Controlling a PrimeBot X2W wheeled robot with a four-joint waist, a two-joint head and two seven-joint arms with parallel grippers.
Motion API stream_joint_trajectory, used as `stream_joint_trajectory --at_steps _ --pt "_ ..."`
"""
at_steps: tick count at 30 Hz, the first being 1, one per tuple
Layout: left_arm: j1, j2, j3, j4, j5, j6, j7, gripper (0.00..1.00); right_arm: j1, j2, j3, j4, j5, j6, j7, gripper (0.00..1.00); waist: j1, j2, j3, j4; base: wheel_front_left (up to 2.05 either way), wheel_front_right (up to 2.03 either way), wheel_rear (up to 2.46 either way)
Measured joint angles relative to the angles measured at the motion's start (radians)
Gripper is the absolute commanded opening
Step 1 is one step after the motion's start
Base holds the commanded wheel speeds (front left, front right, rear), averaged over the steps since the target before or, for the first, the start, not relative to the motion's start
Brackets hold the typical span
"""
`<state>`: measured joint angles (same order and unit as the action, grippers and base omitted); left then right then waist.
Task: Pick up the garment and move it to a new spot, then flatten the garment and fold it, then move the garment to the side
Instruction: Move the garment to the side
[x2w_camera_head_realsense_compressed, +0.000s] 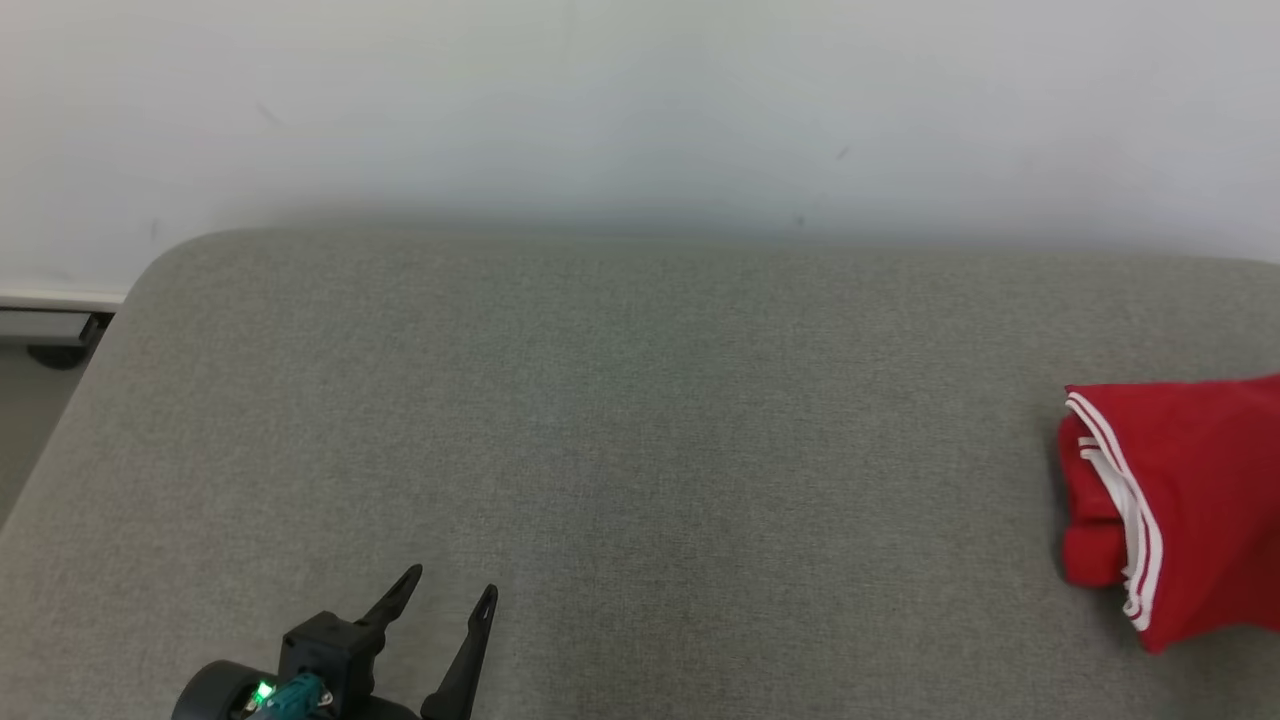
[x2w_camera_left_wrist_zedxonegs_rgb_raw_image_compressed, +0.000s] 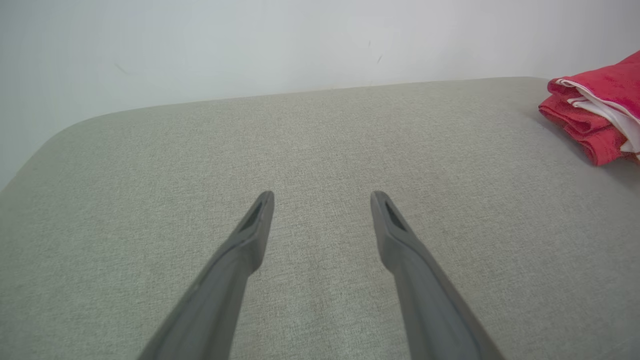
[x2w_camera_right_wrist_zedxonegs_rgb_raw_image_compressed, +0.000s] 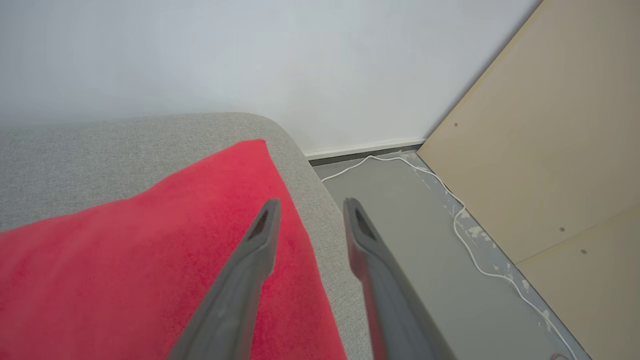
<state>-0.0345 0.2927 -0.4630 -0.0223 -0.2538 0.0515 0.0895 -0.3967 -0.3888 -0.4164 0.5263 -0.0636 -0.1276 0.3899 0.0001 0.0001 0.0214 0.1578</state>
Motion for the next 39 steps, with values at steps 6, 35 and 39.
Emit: stream_joint_trajectory --at_steps 6,35,39 --pt "-0.01 0.0 0.003 0.003 0.0 0.0 0.004 1.0 -0.022 -0.006 0.014 0.006 -0.035 0.0 -0.07 1.0 0.0001 0.0 0.019 0.024 0.0 0.0 0.0" --pt "-0.004 -0.085 0.188 0.074 -0.083 0.055 -0.148 1.0 0.104 0.267 0.239 -0.084 0.255 0.255 -0.417 1.0 -0.0002 -0.0001 -0.129 -0.102 0.0 0.0 0.0" --pt "0.023 -0.09 0.193 0.074 -0.086 0.055 -0.156 1.0 0.176 0.296 0.257 -0.146 0.279 0.255 -0.422 1.0 -0.0002 -0.0001 -0.148 -0.121 0.0 0.0 0.0"
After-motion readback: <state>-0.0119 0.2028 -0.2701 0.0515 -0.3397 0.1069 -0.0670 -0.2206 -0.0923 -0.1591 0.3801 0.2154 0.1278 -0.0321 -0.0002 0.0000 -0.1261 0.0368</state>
